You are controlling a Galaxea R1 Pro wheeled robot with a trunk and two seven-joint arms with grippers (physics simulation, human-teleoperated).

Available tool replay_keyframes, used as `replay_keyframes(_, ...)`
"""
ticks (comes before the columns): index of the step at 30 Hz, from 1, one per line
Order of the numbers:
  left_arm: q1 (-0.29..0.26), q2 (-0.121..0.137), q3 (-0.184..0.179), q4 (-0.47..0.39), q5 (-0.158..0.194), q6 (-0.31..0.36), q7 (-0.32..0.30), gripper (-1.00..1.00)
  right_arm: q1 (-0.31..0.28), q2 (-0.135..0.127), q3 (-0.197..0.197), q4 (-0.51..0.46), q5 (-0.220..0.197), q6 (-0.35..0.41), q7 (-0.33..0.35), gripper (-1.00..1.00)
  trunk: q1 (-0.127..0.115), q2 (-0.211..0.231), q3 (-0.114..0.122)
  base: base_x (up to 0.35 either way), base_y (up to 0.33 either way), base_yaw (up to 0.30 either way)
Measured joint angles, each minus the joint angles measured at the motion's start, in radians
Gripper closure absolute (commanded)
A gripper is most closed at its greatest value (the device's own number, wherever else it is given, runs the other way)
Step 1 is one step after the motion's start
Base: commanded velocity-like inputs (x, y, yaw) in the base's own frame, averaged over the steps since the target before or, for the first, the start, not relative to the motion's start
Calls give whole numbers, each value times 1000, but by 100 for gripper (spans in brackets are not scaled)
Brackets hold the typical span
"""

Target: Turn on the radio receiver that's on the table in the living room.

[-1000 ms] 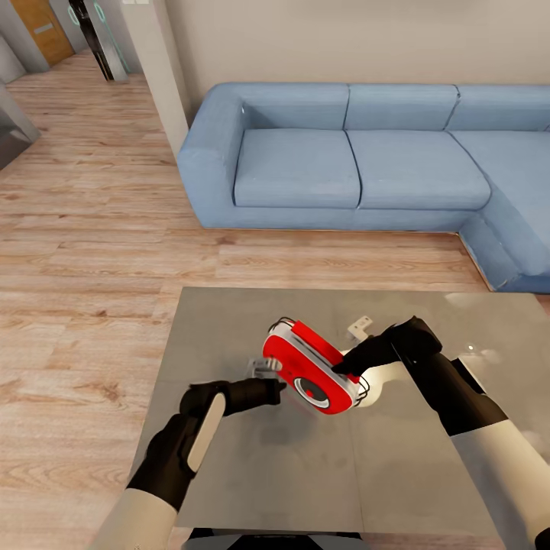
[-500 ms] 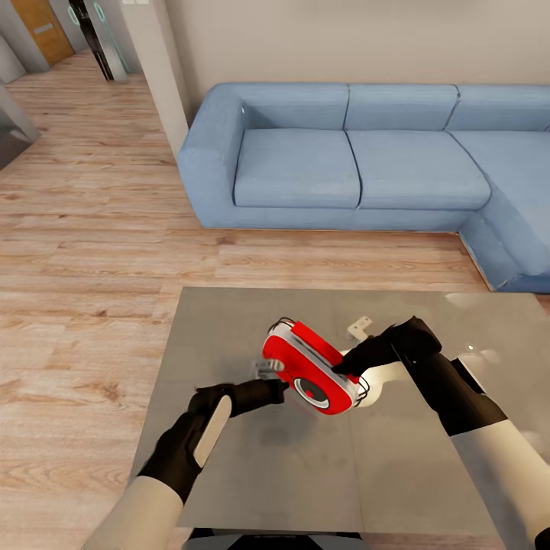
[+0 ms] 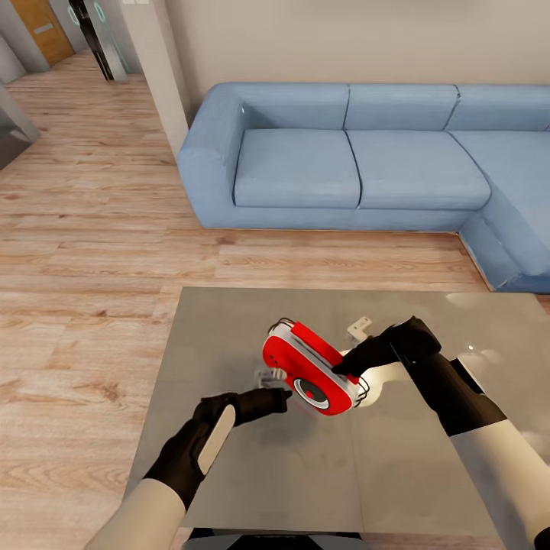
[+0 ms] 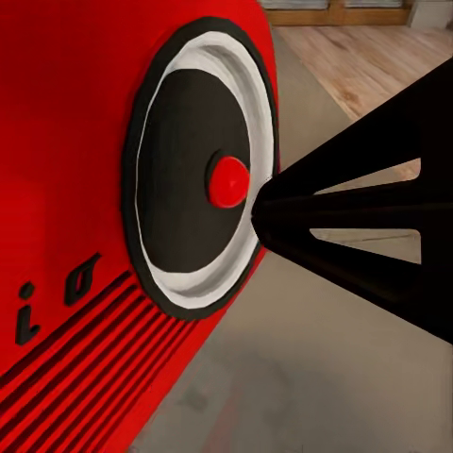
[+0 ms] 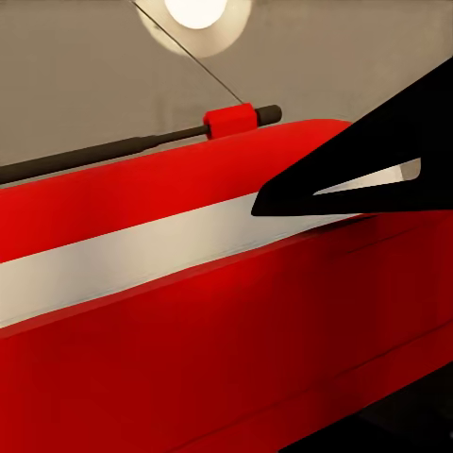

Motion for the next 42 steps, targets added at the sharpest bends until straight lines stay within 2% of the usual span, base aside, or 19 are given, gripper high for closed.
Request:
replay_keyframes(4, 0, 0, -1, 9, 12, -9, 0, 100, 0, 0, 0, 0, 1, 0, 0, 100, 0, 0, 0, 0, 0, 0)
replay_keyframes(9, 0, 0, -22, 12, 18, -13, 0, 100, 0, 17, 0, 0, -3, 2, -1, 100, 0, 0, 0, 0, 0, 0)
replay_keyframes(14, -1, 0, -29, 12, 55, -16, -1, 100, 0, 33, 0, 0, -2, 2, -1, 100, 0, 0, 0, 0, 0, 0)
replay_keyframes(18, -1, 0, -32, 12, 67, -43, 0, 100, 0, 36, 0, 0, 3, 0, -1, 100, 0, 0, 0, 0, 0, 0)
replay_keyframes(29, -1, 0, -44, 15, 68, -52, 0, 100, 0, 37, 1, 0, 2, 0, 0, 100, 0, 0, 0, 0, 0, 0)
replay_keyframes(35, -3, 0, -46, 67, 67, -88, 0, 100, 0, 37, 1, 0, 2, 0, 1, 100, 0, 0, 0, 0, 0, 0)
replay_keyframes(39, -50, 0, -45, 130, 67, -99, 0, 100, 0, 37, 1, -1, 1, 0, 1, 100, 0, 0, 0, 0, 0, 0)
replay_keyframes(42, -65, 0, -45, 146, 67, -117, 0, 100, 0, 37, 1, 0, 2, 0, 2, 100, 0, 0, 0, 0, 0, 0)
